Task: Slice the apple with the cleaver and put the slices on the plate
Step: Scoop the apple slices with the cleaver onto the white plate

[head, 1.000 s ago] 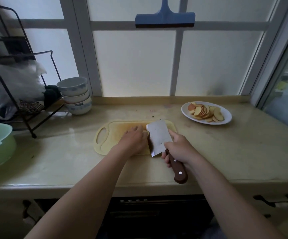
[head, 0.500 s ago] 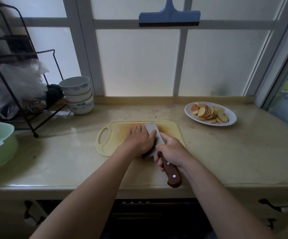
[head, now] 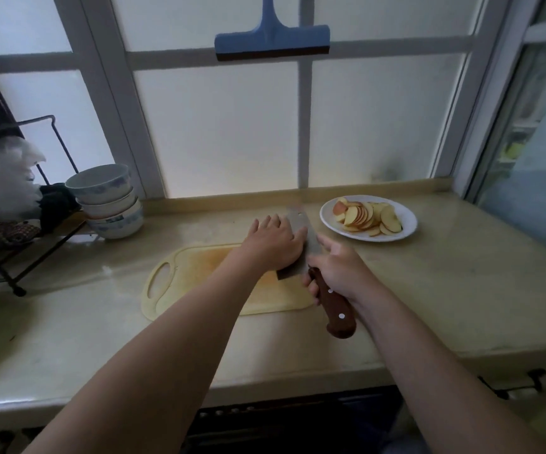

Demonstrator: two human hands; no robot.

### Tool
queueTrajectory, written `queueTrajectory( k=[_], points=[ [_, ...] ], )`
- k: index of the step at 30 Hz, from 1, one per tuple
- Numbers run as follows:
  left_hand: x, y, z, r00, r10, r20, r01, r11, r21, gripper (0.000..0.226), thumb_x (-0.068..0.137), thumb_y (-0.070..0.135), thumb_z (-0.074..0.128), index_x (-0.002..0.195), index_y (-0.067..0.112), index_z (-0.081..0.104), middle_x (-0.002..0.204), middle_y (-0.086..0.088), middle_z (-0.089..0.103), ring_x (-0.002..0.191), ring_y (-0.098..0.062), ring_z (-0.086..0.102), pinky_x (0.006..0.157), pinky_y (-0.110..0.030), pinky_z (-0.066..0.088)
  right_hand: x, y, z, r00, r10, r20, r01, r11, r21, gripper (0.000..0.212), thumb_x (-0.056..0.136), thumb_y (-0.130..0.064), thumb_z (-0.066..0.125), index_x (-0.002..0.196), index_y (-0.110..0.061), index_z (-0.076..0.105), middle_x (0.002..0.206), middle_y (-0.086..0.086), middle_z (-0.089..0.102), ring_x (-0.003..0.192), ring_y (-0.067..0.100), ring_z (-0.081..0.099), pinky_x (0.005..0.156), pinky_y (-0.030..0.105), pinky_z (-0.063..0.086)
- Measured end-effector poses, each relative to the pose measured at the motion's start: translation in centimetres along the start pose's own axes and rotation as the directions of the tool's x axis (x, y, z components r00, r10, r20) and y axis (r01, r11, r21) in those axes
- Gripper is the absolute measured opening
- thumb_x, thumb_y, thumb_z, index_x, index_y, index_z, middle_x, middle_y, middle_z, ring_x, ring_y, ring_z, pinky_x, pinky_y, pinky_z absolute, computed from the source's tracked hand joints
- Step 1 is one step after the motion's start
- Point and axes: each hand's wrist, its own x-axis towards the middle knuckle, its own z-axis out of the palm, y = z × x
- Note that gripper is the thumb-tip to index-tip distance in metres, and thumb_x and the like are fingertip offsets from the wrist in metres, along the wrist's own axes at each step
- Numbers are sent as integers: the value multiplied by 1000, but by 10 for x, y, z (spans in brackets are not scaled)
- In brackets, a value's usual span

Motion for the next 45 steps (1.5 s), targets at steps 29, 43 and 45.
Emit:
queueTrajectory(
  k=[29, 43, 45],
  points=[
    [197, 118, 27, 996, 82, 22, -75, 974, -215, 52, 105, 34, 21, 147, 11, 42, 154, -15, 41, 142, -35, 38, 117, -56, 26, 106, -20, -183, 947, -119, -300, 107, 993, -56, 55, 102, 1, 45, 138, -40, 52, 68, 14, 62, 45, 17, 52, 42, 28, 49],
    [179, 108, 7, 998, -16, -64, -35, 692, -721, 24, 105, 13, 35, 88, 11, 52, 76, -2, 43, 52, 7, 52, 55, -16, 37, 106, -17, -187, 932, -96, -351, 98, 995, -13, 57, 103, -2, 48, 146, -40, 48, 72, 14, 63, 49, 17, 53, 45, 30, 51],
    [179, 106, 1, 992, -50, -114, -47, 693, -720, 23, 101, 9, 39, 82, 15, 50, 81, -6, 49, 68, -6, 53, 56, -20, 35, 106, -17, -187, 931, -97, -351, 102, 995, -5, 56, 103, -2, 47, 143, -41, 48, 72, 14, 63, 50, 17, 53, 45, 30, 50]
  ],
)
